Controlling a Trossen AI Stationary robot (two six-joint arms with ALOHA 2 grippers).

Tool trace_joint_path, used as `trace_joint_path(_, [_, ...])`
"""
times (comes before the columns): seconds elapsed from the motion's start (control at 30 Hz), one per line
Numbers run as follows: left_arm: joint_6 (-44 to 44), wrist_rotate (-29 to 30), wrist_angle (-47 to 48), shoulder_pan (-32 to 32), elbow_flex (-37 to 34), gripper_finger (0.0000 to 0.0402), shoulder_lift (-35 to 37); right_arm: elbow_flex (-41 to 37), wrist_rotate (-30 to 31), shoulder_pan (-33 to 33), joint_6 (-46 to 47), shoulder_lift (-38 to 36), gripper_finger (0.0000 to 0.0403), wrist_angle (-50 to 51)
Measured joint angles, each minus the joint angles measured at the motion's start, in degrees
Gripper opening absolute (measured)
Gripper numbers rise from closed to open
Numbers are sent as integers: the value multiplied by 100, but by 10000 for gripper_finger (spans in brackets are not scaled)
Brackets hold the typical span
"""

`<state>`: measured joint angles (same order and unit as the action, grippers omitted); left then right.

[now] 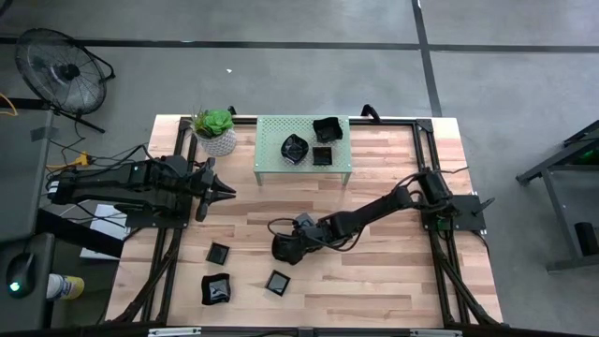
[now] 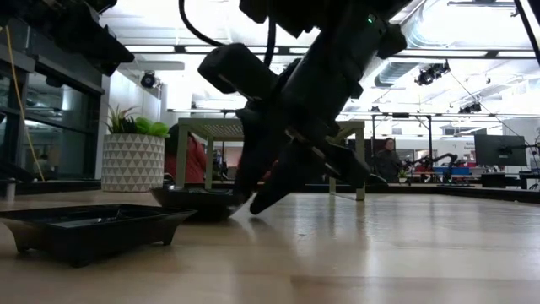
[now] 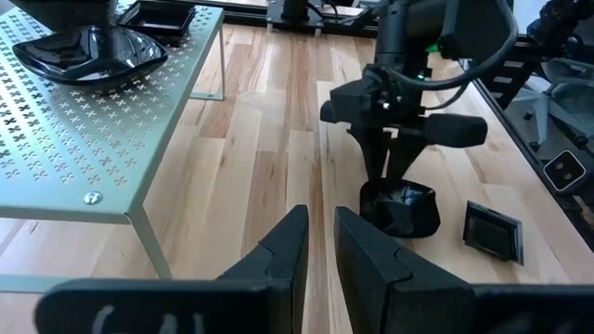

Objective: Pick & Place Mini shaped plates
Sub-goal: Stack the leaf shaped plate on top of the leaf shaped plate on the shelf

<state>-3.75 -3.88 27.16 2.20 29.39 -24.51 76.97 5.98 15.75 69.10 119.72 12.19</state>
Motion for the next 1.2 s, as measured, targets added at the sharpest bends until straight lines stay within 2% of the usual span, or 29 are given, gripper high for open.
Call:
trace_joint_path(0.4, [0, -2, -2, 2, 0, 53, -2, 2, 80, -11, -53, -48, 58, -63])
trace_joint_path(0.73, [0, -2, -2, 1, 0, 53, -1, 2, 120, -21, -175, -51, 6, -69])
trace_joint_path(1.2, [-3, -2, -3, 2, 0, 53, -1, 0, 235, -93, -652, -402, 1, -2])
